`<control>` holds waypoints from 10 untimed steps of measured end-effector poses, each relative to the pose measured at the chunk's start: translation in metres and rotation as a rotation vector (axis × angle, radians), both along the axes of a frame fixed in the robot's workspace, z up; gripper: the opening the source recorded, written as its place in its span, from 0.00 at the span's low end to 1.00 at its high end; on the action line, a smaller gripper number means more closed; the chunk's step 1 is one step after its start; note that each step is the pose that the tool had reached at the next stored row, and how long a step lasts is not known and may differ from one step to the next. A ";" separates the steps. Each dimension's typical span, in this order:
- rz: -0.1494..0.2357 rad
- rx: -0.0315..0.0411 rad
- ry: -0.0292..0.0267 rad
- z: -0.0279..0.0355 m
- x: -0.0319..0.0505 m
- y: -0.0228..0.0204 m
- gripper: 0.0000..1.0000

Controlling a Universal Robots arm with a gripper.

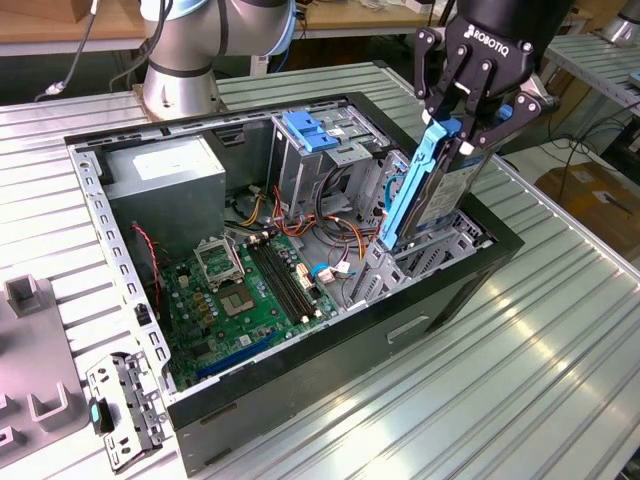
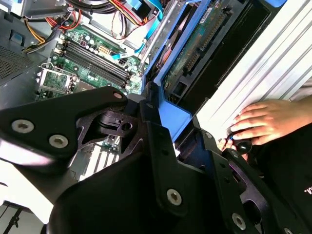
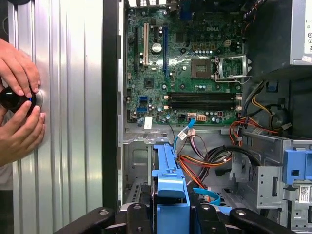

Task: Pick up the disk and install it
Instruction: 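Insert the disk into the insertion slot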

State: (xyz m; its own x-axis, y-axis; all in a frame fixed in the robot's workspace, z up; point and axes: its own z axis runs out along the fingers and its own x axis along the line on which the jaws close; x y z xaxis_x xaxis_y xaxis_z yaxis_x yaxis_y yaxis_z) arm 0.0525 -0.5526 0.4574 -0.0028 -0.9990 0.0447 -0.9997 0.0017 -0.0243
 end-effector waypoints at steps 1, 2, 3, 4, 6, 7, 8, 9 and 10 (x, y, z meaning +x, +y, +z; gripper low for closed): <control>0.000 -0.0001 0.0000 -0.0008 0.0001 0.0005 0.37; 0.000 0.0000 0.0000 -0.0015 0.0001 0.0016 0.37; 0.000 -0.0002 0.0000 -0.0019 0.0001 0.0020 0.37; 0.000 -0.0002 0.0000 -0.0022 0.0000 0.0025 0.37; 0.000 -0.0002 0.0000 -0.0039 0.0000 0.0029 0.37; 0.000 -0.0002 0.0000 -0.0045 0.0000 0.0029 0.37; 0.000 -0.0002 0.0000 -0.0051 0.0000 0.0029 0.37; 0.000 -0.0005 0.0000 -0.0058 0.0000 0.0029 0.37; 0.000 -0.0006 0.0001 -0.0064 0.0000 0.0029 0.37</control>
